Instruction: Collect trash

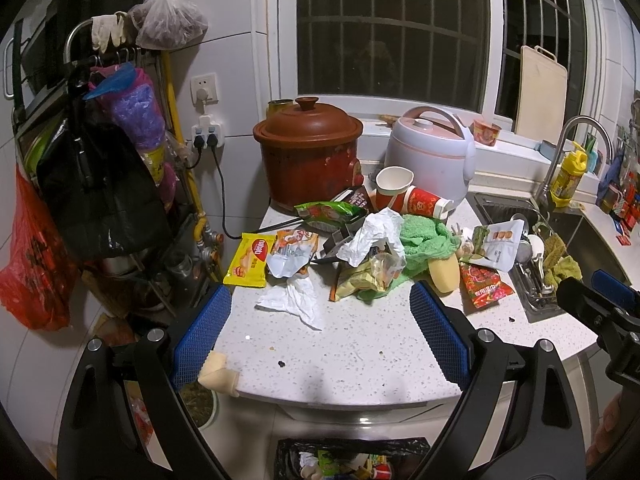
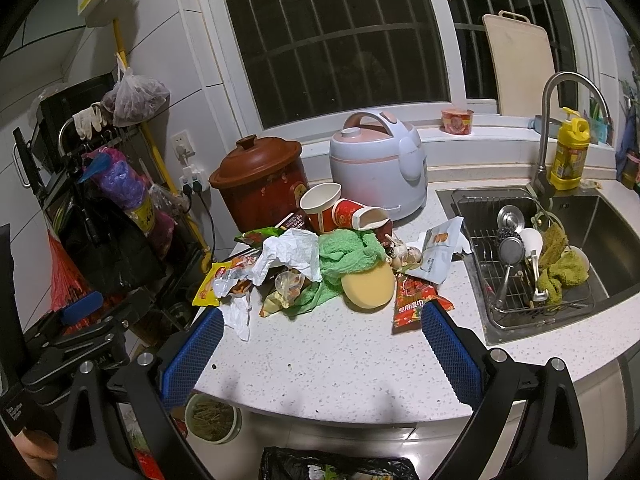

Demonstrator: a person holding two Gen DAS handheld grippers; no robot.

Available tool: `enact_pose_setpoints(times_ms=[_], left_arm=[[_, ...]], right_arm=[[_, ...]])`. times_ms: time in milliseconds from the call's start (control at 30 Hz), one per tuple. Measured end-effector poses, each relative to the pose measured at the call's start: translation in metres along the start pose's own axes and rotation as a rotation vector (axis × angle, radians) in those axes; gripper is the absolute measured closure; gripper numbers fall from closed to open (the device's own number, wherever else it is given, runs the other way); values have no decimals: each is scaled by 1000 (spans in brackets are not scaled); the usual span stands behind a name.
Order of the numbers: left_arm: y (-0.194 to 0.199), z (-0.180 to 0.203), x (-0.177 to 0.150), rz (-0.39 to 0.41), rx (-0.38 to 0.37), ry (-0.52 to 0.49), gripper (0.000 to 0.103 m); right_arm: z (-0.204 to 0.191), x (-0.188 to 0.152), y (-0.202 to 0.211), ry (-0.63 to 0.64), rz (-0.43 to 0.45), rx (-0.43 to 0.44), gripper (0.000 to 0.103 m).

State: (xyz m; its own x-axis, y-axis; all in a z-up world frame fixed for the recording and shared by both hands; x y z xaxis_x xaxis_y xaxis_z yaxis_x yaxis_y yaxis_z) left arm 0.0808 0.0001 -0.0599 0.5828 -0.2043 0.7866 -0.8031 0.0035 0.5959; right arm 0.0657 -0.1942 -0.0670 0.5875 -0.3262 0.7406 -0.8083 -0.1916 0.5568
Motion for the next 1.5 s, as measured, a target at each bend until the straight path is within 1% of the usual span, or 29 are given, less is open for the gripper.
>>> enact_pose_setpoints(times_ms=[367,400,633,700,800,867,900,933,967,1000,1067,1100,1133,1200,1300,1400,1500], left_arm=[[1,-1,3,-2,0,2,14],[2,-1,4,-2,1,1,14],[6,-6,8,-5,-1,2,14],[8,-8,8,-7,1,0,14],[6,-11,-4,-19,6,-7,14],[1,-15,-16,-41,8,-7,14],[-2,-15,-23,-56,4,-4,14],[-11,-11,-28,-66,-1,-1,14],[-26,-7,-45,-89,-13,5,14],[-32,-6,-55,-116,-27,14,14],[-42,-3,-67,-170,-38,30,14],[-48,-3,-76,-205,-40,38,14],[-58,0,-95,-264,-42,45,14],[-68,3,-117,-340,-67,50,14],[-76,4,-148,-404,-88,79,14],[-72,-3,-169,-425,-81,126,14],[-68,-9,-184,-456,-70,132,14]], right_arm=[[0,6,2,0,-2,1,5],[0,0,-4,0,-3,0,5],[0,1,-2,0,-7,1,5],[0,-1,-8,0,-7,1,5],[1,1,-8,-2,-9,-2,5],[10,-8,-15,-9,-12,-12,5],[13,-2,-18,-13,-16,-16,5],[20,-3,-21,-23,-23,-28,5],[28,-8,-24,-35,-32,-36,5],[34,-10,-26,-45,-37,-39,5],[56,-21,-37,-74,-43,-55,5],[67,-27,-44,-83,-44,-70,5],[74,-29,-49,-86,-46,-77,5],[92,-40,-68,-88,-63,-93,5],[110,-40,-96,-112,-97,-74,5],[132,-35,-128,-201,-114,-47,5],[155,-27,-164,-330,-146,-15,5]])
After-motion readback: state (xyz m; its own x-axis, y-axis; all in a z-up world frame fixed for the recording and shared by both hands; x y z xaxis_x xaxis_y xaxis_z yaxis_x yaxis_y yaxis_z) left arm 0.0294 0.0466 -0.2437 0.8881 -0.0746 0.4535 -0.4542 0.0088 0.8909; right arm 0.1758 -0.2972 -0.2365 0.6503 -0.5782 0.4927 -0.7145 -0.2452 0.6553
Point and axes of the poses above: each gripper's, at about its wrist camera, not at the fingertips, and y roughly against the way its jaws point, z to its right, x to its top, the point moved 10 cm from there along -y, roughly the way its jaws point, and after that the axes turned 10 degrees about -y, right-handed, at the moved point
